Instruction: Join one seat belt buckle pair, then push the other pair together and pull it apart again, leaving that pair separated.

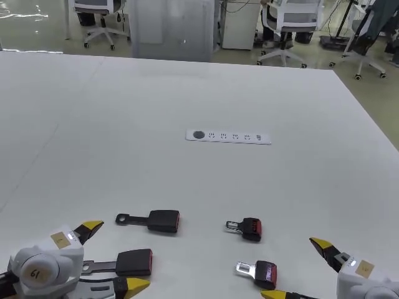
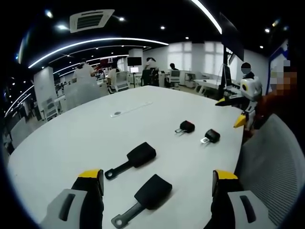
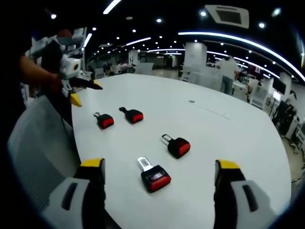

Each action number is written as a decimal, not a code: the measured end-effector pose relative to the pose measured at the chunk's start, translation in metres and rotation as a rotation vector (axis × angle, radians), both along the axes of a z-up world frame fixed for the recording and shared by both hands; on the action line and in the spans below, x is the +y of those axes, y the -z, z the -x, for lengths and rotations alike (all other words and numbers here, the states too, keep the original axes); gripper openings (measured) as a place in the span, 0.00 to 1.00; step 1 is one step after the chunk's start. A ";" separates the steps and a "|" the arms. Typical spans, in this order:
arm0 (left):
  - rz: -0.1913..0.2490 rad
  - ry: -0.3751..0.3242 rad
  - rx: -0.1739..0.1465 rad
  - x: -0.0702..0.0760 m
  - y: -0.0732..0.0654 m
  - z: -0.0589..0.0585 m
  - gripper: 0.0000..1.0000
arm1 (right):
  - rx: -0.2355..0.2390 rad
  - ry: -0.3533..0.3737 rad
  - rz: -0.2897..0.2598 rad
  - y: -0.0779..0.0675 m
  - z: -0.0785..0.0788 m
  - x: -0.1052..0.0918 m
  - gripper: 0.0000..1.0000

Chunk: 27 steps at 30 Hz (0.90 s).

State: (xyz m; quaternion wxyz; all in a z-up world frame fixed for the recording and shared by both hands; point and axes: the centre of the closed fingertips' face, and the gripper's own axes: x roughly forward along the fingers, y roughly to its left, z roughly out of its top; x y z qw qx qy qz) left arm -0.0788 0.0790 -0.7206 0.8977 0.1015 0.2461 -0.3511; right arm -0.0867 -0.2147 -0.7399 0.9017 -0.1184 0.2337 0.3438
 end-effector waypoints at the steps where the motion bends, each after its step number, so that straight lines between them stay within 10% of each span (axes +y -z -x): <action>1: 0.000 0.001 0.000 0.000 0.000 0.000 0.96 | 0.000 0.000 0.001 0.000 0.000 0.000 0.96; 27: -0.035 0.034 0.024 0.003 0.008 -0.001 0.92 | 0.047 -0.084 0.029 0.012 -0.003 0.013 0.95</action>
